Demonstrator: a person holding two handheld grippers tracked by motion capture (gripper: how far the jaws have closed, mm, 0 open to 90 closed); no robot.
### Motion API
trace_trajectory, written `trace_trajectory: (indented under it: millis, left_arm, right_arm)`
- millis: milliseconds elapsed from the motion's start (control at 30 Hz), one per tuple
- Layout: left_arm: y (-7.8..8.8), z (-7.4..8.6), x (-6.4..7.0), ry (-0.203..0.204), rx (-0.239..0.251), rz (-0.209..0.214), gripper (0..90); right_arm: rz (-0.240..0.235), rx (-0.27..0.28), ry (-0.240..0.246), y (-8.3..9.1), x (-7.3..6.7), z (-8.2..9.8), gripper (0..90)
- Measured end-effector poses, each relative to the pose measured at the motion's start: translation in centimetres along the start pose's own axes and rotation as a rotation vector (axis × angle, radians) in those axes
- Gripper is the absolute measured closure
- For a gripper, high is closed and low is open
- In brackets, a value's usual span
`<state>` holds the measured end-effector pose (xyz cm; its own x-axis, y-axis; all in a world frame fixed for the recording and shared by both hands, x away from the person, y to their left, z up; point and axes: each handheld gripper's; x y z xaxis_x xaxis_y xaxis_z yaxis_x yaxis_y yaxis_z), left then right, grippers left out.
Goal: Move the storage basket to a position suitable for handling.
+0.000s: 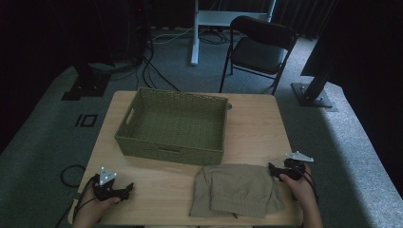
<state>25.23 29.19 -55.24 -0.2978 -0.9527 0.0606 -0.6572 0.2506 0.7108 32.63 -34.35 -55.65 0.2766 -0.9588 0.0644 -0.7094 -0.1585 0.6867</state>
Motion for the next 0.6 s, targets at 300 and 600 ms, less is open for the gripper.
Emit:
trace_trajectory:
  millis: [300,600]
  left_arm:
    - [0.1,0.1,0.0,-0.012,0.001,0.016,10.1]
    - [0.3,-0.1,-1.2,-0.001,-0.003,0.045,10.1]
  right_arm:
    - [-0.002,0.0,0.003,0.0,0.0,0.0,13.4]
    - [-0.007,0.028,-0.064,0.1,0.5,-0.1,13.7]
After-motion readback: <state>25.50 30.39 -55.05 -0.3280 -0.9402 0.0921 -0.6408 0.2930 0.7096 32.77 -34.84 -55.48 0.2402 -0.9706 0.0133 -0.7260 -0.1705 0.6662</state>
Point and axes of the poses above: each handheld gripper's, and its own axes: y roughly backward along the jaws, z roughly out of its underside, x roughly to its right, and after that the axes turned 6 degrees about y, right-handed
